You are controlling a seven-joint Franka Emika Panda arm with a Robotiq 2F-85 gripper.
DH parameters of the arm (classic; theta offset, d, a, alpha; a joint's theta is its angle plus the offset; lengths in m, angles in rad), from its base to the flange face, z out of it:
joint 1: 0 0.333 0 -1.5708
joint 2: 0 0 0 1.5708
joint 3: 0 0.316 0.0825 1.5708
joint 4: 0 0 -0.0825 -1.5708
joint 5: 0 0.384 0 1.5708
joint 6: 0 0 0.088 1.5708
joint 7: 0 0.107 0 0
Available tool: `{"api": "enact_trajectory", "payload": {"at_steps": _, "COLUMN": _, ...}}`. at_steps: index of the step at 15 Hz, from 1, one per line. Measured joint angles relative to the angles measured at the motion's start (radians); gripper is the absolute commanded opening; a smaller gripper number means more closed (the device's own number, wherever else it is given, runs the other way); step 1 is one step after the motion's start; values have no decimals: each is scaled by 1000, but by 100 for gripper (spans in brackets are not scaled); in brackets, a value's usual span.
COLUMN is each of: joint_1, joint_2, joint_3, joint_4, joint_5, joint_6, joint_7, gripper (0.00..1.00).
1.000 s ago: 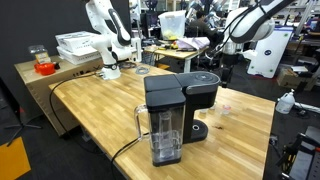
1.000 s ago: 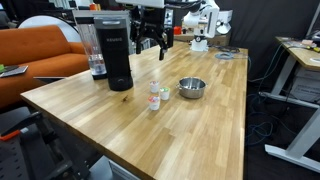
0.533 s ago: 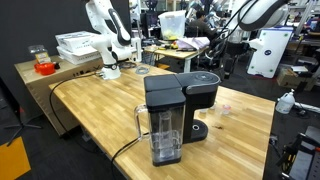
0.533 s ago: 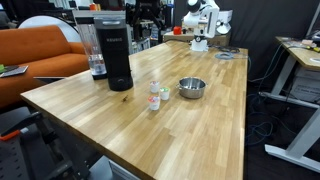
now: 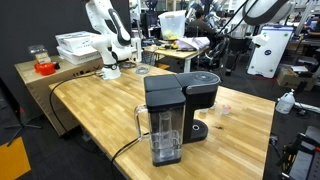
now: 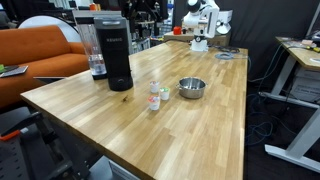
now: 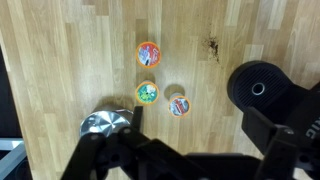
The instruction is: Take the coffee pot out of the pot and put it on the table then open and close the coffee machine chamber
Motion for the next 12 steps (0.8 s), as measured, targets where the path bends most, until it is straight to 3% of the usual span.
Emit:
{"api": "enact_trajectory", "payload": {"at_steps": 3, "joint_1": 2, "joint_2": 1, "joint_3": -2, "joint_4": 0, "joint_5": 10, "joint_6": 0, "joint_7": 0, "gripper": 100}}
{"api": "enact_trajectory", "payload": {"at_steps": 9, "joint_1": 6, "joint_2": 4, "joint_3": -8, "joint_4": -10, "joint_5": 331, "joint_6": -40, "joint_7": -43, "gripper": 100}}
{"api": "enact_trajectory", "payload": {"at_steps": 12, "joint_1": 4, "joint_2": -5, "joint_3": -41, "joint_4": -37, "joint_5": 397, "joint_6": -32, "joint_7": -15, "gripper": 100}}
